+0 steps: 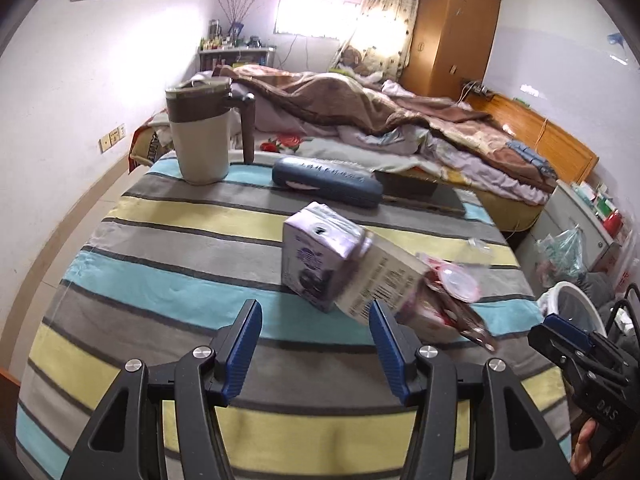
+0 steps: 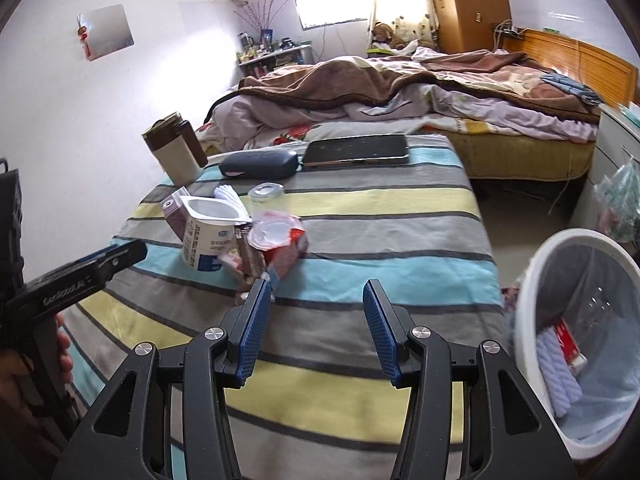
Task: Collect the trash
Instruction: 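Withdraw both grippers from the bin back toward the bedspread trash, then grasp the purple juice carton with the left gripper while the right gripper grasps the clear plastic cup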
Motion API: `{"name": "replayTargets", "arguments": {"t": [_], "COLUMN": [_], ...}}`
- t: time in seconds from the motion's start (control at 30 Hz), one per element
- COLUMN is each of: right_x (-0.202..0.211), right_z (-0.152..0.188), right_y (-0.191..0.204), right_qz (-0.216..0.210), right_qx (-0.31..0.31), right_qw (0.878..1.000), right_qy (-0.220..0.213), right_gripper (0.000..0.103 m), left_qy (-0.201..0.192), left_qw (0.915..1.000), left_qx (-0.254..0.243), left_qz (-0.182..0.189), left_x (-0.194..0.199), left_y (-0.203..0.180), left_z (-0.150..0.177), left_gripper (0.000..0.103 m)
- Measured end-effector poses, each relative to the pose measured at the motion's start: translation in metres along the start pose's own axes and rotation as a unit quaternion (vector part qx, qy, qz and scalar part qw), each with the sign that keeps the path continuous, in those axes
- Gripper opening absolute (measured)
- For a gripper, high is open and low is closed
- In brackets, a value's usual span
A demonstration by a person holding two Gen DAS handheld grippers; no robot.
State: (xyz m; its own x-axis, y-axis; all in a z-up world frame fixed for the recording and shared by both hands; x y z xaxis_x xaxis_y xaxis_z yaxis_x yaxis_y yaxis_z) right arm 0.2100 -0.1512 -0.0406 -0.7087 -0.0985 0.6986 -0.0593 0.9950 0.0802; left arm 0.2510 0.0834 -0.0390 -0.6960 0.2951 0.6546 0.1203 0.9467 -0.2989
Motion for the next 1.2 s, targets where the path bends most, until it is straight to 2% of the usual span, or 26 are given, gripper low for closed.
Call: {"name": "replayTargets", "arguments": {"t": [0.23, 0.37, 0.53, 0.83, 1.0, 1.1, 1.2], "right_x": [-0.016, -0.026, -0.038, -0.053, -0.053, -0.052, -0.053], "right_z": [-0.018, -0.026, -0.033, -0.038, -0.035, -0.034, -0.033], "right_y": [0.019, 0.026, 0.035, 0.049, 0.054, 0.054, 0.056], "right_qz": [-0.018, -0.026, -0.038, -0.065, -0.072, -0.075, -0.071], "right_qx": [0.013, 0.014, 0.028, 0.045, 0.054, 0.053, 0.059], "right_qw": [1.0, 1.0, 0.999, 0.997, 0.996, 0.996, 0.996], "right_qy": [-0.008, -0.008, -0.01, 0.001, 0.0, 0.002, 0.002], "right_gripper": [0.051, 0.051, 0.052, 0.052, 0.052, 0.047, 0.044], "left_qy": [0.016, 0.033, 0.039, 0.037, 0.029, 0.021, 0.005], "left_qw": [0.9997, 0.9992, 0.9991, 0.9987, 0.9972, 0.9976, 0.9993], "left_qx": [-0.012, 0.006, 0.003, 0.016, 0.046, 0.053, 0.036], "left_qz": [0.016, 0.02, 0.02, -0.03, -0.051, -0.038, -0.003], "left_x": [-0.024, -0.04, -0.048, -0.044, -0.036, -0.031, -0.02], "left_y": [0.006, 0.016, 0.022, 0.061, 0.087, 0.088, 0.072], "left_z": [-0.012, -0.013, -0.014, -0.019, -0.02, -0.019, -0.019], "left_gripper": [0.056, 0.056, 0.056, 0.056, 0.056, 0.056, 0.057]}}
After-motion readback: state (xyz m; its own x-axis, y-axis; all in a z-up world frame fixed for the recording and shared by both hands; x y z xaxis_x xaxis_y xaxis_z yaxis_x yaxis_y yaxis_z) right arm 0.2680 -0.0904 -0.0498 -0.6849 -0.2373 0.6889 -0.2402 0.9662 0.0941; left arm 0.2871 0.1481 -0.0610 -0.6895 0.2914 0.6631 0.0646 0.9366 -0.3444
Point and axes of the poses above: each gripper's, at about its wrist camera, not at the fingertips, and x roughly against the way its jaws point, y to its left, z to its underside, the point moved 4 cm from there along -x, roughly the way its jaws point, and after that the axes turned 13 degrees about z, right-handed, at the moved point
